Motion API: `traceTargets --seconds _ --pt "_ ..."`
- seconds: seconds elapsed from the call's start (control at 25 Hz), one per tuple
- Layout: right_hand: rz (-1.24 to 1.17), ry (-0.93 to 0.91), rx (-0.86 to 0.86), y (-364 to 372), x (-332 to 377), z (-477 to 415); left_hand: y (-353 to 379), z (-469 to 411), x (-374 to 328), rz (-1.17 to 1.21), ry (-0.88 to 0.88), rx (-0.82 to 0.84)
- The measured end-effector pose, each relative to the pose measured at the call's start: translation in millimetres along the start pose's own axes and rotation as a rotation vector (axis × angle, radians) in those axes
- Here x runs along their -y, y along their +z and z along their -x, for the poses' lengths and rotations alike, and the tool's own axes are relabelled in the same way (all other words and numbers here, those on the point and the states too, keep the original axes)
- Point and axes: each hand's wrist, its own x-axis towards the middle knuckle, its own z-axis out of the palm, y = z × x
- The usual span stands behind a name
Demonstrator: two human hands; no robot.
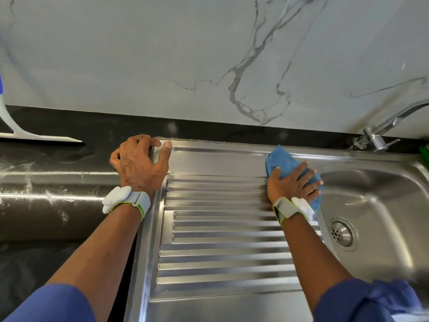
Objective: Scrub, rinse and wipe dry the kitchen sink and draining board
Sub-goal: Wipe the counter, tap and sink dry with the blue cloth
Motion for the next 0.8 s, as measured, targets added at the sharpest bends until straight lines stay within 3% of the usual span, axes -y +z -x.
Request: traceTargets --seconds 0.12,0.28,0.36,0.4,0.56,0.64,0.72,0.8 --pt "0.066 0.048 0.002 9.4 22.8 26.2 -1.9 0.6 -3.7 0.054 -0.018 -0.009" --pt "0.164 -0.287 -0.038 27.5 23.5 109.9 -4.8 -1.0 -5.5 0.077 -0.012 0.011" --pt "0.197 -0.335 0.016 23.4 7.6 119.6 -3.1 -2.6 -4.9 0.070 0.009 0.033" --pt "0.199 -0.283 0.042 16.9 -2.6 108.6 -3.3 -4.0 -3.9 0.058 0.002 0.044" --pt "0.000 0.207 0.100 -20.2 -28.3 21.2 0.1 -5.9 -2.3 0.016 -0.011 0.049" --pt "0.015 0.292 0.035 -11.9 -9.7 12.1 0.9 -6.4 -2.0 0.013 -0.018 0.057" --pt "0.080 0.173 -0.009 9.3 23.7 34.4 1.7 -6.7 -4.3 0.009 -0.035 0.069" --pt "0.117 -0.071 -0.037 28.6 50.9 83.4 0.5 -5.6 -5.6 -0.007 -0.029 0.079"
